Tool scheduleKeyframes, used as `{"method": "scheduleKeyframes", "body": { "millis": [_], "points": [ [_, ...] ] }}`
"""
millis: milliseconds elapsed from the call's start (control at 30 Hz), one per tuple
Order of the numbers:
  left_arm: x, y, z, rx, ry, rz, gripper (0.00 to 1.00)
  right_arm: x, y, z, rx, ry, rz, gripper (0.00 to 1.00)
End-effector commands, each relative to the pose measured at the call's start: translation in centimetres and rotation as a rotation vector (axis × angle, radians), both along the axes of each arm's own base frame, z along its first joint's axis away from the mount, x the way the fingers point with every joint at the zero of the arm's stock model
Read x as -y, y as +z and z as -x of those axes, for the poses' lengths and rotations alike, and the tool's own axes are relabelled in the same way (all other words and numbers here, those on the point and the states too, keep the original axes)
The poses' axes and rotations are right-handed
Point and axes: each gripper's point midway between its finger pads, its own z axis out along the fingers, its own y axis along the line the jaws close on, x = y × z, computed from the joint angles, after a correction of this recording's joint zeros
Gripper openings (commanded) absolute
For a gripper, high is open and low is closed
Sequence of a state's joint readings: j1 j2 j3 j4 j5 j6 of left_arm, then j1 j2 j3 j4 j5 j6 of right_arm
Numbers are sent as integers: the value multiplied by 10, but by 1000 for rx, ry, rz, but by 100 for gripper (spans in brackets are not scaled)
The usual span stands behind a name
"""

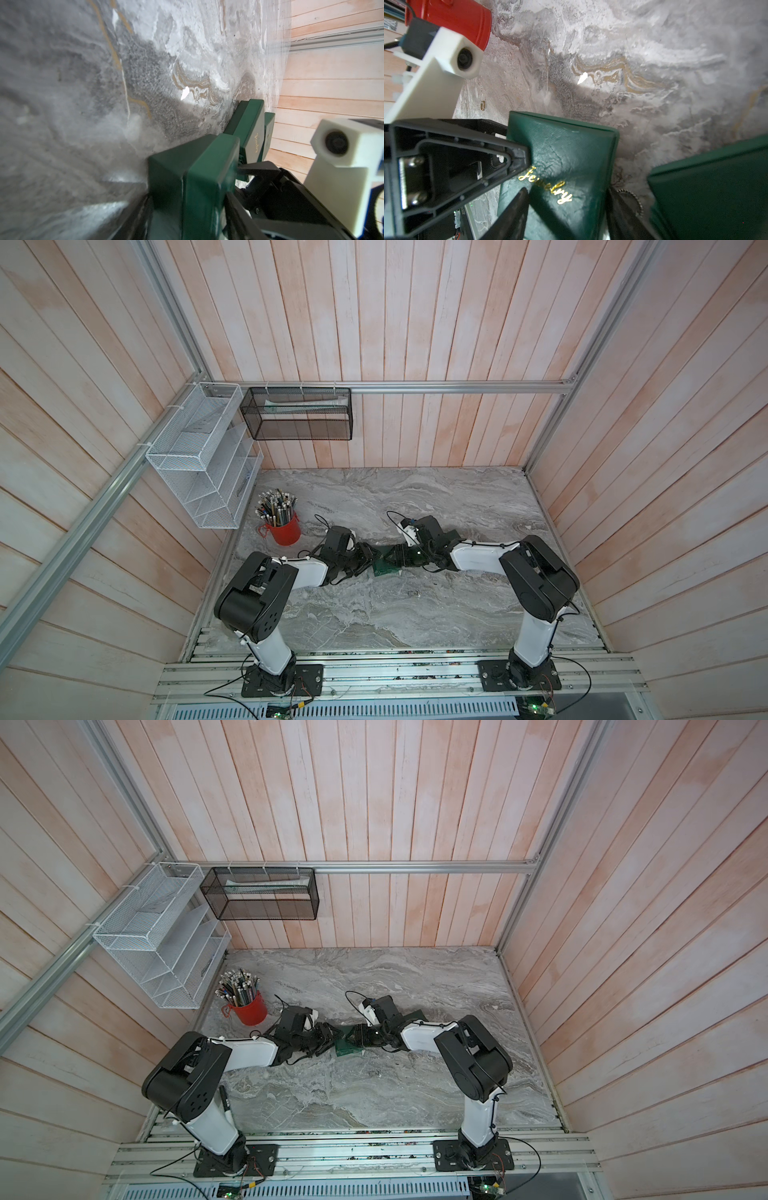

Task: Take the rings out of the lift-off lid box
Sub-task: Close the lid on the jewelry box.

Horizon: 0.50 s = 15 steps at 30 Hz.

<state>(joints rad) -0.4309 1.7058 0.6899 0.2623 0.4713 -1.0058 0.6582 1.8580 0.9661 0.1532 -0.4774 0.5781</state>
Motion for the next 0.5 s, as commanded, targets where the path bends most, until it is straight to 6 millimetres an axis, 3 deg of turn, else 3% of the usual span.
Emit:
{"method": "scheduleKeyframes", "body": {
  "millis": [0, 200, 467],
  "points": [
    [0, -17, 7, -43, -15, -29, 56, -12, 8, 5, 5, 43, -43, 50],
    [-1, -17, 5, -39, -14, -36, 57, -13, 15, 6, 11, 44, -65, 44],
    [1, -10, -1, -19, -17, -41, 59, -6, 19, 3, 25, 22, -49, 43]
  ]
}}
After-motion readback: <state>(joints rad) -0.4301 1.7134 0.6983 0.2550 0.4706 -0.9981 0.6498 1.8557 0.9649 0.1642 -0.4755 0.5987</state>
